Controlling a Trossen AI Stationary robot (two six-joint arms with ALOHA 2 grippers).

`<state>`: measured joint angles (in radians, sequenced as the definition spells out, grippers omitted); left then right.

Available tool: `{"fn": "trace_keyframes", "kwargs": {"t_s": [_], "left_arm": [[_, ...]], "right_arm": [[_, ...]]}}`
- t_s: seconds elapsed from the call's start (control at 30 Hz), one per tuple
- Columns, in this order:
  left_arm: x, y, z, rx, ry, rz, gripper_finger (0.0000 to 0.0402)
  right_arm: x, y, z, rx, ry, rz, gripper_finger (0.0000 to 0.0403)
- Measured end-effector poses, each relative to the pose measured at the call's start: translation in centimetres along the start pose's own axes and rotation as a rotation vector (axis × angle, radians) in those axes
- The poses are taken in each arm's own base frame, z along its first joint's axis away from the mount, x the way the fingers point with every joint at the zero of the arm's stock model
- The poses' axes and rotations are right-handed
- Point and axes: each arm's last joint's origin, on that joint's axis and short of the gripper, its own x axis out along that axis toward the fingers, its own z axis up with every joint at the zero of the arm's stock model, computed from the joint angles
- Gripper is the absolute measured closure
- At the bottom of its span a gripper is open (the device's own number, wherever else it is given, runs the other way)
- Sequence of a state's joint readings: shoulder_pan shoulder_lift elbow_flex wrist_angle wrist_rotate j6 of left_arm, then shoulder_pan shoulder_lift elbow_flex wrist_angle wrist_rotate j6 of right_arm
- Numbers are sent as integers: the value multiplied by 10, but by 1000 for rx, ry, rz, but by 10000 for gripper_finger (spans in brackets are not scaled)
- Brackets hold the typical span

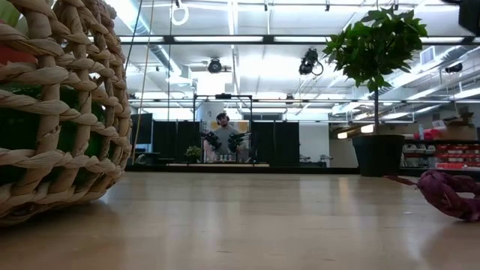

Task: Build produce basket
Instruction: Put the purple garlic into the basket

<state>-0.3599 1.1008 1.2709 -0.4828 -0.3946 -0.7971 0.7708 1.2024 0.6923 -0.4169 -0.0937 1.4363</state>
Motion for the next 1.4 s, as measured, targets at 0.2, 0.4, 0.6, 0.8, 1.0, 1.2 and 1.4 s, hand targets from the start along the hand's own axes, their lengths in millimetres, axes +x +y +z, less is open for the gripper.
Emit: {"fn": "trace_keyframes", "kwargs": {"t_s": [0.2,0.4,0.6,0.8,1.0,1.2,1.4], "left_arm": [[0,-1,-1,27,2,-3,27],[0,-1,-1,52,2,-3,27],[0,-1,-1,52,16,-17,27],[0,-2,-2,54,42,-43,27],[0,-2,-3,54,65,-67,27],[-1,-3,-4,57,107,-100,27],[-1,-3,-4,89,107,-100,27]], "right_arm": [[-4,40,6,-114,-22,-95,205],[14,60,8,-137,73,-343,203],[36,70,3,10,73,-413,176],[50,64,-4,136,77,-502,136],[55,61,-6,262,58,-547,86],[61,67,-8,376,26,-477,55],[77,61,-9,411,18,-533,52]]}}
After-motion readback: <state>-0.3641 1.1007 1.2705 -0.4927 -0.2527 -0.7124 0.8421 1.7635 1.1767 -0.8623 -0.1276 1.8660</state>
